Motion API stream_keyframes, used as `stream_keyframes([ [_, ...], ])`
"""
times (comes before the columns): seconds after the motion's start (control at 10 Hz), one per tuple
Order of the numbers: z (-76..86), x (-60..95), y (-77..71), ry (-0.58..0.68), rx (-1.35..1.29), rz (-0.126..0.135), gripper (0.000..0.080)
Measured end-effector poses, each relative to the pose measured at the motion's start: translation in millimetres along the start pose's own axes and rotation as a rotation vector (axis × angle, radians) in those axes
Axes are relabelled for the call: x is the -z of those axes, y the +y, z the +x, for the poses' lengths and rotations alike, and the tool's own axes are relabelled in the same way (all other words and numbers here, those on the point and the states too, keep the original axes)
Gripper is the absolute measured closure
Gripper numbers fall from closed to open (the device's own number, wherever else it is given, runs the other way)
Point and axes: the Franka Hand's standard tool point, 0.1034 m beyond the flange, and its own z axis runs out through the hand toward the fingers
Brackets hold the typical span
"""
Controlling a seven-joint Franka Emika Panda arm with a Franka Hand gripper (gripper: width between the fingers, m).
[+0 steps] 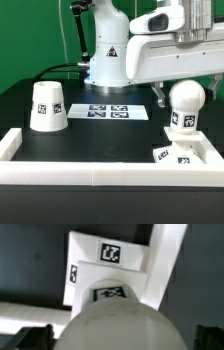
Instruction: Assemble lamp
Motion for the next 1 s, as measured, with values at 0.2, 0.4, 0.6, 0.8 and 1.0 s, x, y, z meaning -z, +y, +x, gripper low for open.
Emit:
stream_keyframes([
  [0.2, 4.5, 7.8, -0.1, 0.007, 0.248, -0.02, 0.0101],
  [0.4, 5.4, 8.1, 2.4, 0.004, 0.424, -0.029, 0.0101],
  [0.6, 4.8, 7.7, 4.7, -0.002, 0.547, -0.034, 0.0101],
  [0.8, 4.5, 7.5, 9.4, -0.01, 0.723, -0.044, 0.0101],
  [1.0, 5.4, 8.0, 14.8, -0.023, 0.956, -0.056, 0.0101],
])
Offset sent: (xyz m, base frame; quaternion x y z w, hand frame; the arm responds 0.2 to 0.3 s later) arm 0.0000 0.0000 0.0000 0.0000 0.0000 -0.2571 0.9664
